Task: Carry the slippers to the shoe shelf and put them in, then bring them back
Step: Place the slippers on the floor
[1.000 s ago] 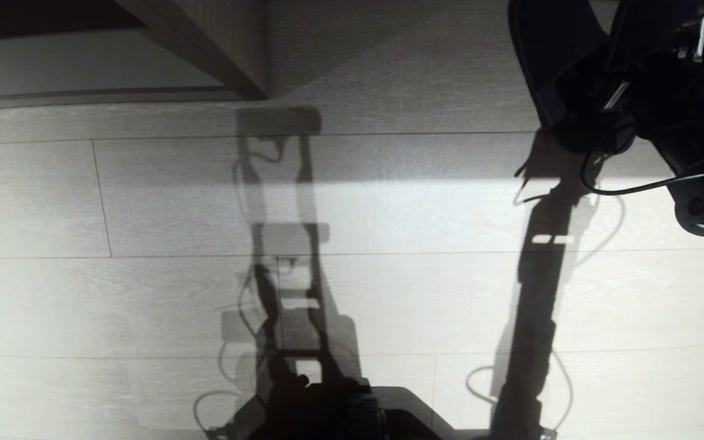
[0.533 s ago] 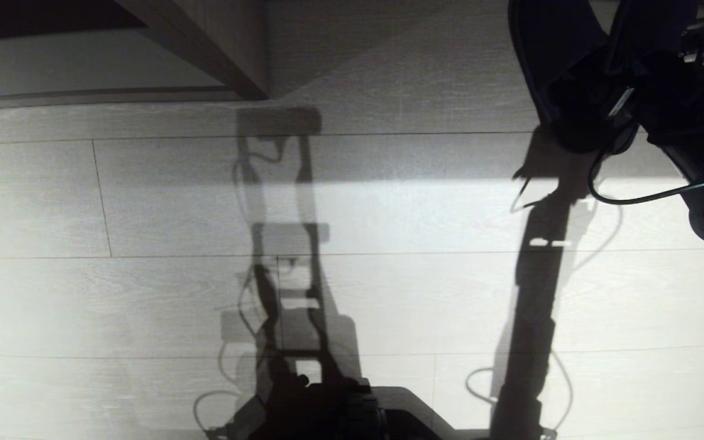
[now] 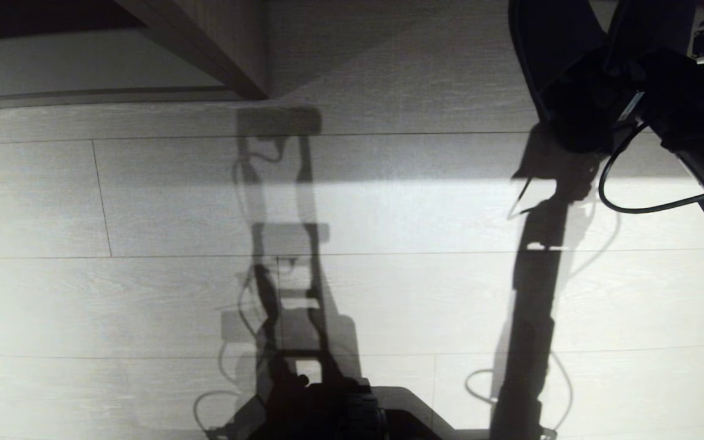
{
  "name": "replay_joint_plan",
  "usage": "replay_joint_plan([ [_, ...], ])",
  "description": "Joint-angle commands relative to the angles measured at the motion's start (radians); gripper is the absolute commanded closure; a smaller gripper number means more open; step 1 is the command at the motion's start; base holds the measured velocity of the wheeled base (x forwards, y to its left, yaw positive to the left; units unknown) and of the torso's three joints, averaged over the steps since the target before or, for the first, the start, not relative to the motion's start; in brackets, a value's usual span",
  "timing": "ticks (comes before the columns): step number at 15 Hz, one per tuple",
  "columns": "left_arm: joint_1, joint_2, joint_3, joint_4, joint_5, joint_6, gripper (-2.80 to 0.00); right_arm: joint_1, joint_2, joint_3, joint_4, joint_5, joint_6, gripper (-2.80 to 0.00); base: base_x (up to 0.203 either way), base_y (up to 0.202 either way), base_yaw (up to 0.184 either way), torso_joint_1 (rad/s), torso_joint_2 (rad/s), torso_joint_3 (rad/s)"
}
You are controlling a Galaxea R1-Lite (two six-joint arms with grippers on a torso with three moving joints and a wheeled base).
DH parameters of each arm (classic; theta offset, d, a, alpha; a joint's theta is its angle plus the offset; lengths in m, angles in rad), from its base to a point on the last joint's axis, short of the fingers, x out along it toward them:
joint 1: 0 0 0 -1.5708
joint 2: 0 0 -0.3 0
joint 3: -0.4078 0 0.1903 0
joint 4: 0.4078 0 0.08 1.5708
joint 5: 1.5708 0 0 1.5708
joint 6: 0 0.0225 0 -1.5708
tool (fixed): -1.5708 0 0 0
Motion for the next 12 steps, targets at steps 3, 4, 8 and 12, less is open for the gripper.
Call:
replay_joint_plan([
  [3, 0.000, 0.000, 0.000, 0.000, 0.001, -0.001, 0.00, 0.000, -0.064, 0.043, 0.006, 0.005, -0.002, -2.80, 0.000, 0.000, 0.000, 0.000, 0.00, 0.000],
  [4, 0.000, 0.000, 0.000, 0.000, 0.001, -0.001, 0.00, 0.000, -0.095, 0.076, 0.012, 0.007, -0.001, -2.80, 0.000, 0.000, 0.000, 0.000, 0.00, 0.000],
  [8, 0.000, 0.000, 0.000, 0.000, 0.001, -0.001, 0.00, 0.001, -0.153, 0.155, 0.019, 0.020, -0.002, -2.80, 0.000, 0.000, 0.000, 0.000, 0.00, 0.000],
  [12, 0.000, 0.000, 0.000, 0.000, 0.001, -0.001, 0.00, 0.001, -0.189, 0.224, 0.034, 0.025, -0.009, 0.00, 0.000, 0.000, 0.000, 0.000, 0.00, 0.000],
])
